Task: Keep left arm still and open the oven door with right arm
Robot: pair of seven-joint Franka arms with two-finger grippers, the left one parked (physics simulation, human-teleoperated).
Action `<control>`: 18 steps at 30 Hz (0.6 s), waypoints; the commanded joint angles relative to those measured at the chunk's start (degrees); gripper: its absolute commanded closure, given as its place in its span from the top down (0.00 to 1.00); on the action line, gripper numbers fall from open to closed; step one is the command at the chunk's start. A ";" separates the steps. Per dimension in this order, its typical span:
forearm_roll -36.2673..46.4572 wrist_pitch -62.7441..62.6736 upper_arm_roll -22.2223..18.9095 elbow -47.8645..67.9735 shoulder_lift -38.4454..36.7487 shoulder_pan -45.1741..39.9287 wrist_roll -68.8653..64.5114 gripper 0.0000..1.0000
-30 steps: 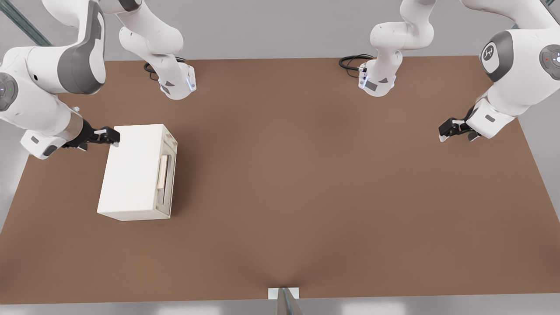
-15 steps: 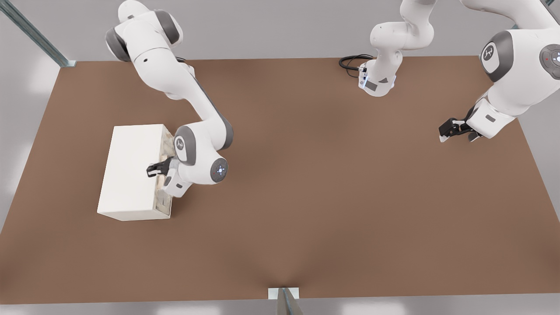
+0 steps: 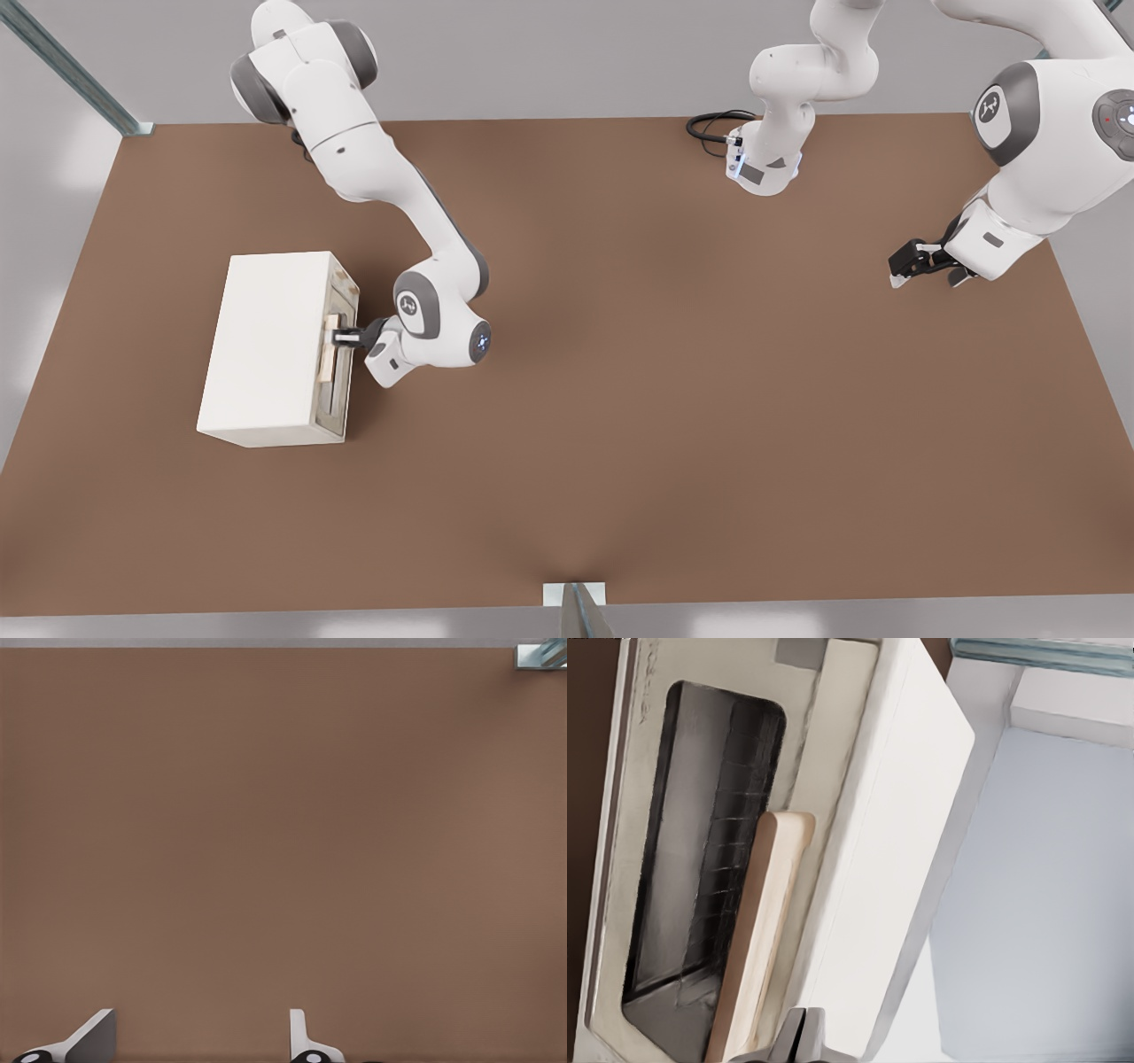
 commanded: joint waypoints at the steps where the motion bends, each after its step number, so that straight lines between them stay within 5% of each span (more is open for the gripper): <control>1: 0.20 3.74 -0.46 -0.98 -0.04 -0.02 27.34 0.00; 18: -0.33 4.27 -1.51 -2.38 0.22 -0.02 26.37 0.00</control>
